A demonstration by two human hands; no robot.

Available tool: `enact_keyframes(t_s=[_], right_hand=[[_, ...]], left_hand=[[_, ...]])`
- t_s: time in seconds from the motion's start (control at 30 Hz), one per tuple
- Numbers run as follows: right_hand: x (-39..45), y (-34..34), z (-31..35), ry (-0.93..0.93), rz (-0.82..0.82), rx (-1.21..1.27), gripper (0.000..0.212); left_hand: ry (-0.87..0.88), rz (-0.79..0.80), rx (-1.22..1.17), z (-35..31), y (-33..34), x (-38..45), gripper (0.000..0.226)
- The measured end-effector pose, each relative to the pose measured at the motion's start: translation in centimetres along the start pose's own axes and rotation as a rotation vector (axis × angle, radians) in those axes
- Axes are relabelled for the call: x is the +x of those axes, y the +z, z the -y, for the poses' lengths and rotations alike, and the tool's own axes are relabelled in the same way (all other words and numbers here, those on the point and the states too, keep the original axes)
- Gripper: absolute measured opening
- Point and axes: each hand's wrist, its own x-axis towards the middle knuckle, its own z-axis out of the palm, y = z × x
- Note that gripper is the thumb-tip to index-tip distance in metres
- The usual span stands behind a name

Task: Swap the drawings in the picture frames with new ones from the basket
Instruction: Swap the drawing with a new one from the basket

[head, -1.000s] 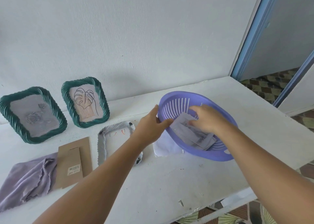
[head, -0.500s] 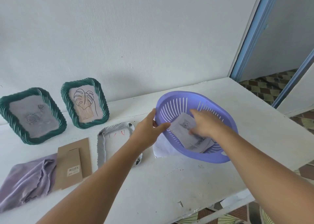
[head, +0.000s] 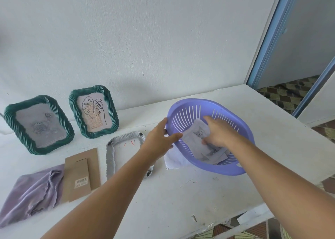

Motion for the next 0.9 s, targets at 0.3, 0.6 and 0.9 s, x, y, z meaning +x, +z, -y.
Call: enact_keyframes(t_s=[0.3, 0.6, 0.9], right_hand=[[0.0, 0.0, -0.2, -0.104, -0.176, 0.104, 0.068], [-0.7, -2.1, 1.8, -0.171, -0.349, 0.405, 0.077], [-4.4, -3.9, 8.9, -0.374, -0.566, 0.468, 0.079]], left_hand=[[0.026, -0.02, 0.064, 0.0, 0.0, -0.2, 0.08], [0.076, -0.039, 0.253, -0.5, 0.3, 0.2, 0.076], [0.197, -0.34, -0.133, -3.5, -3.2, -1.7, 0.063]])
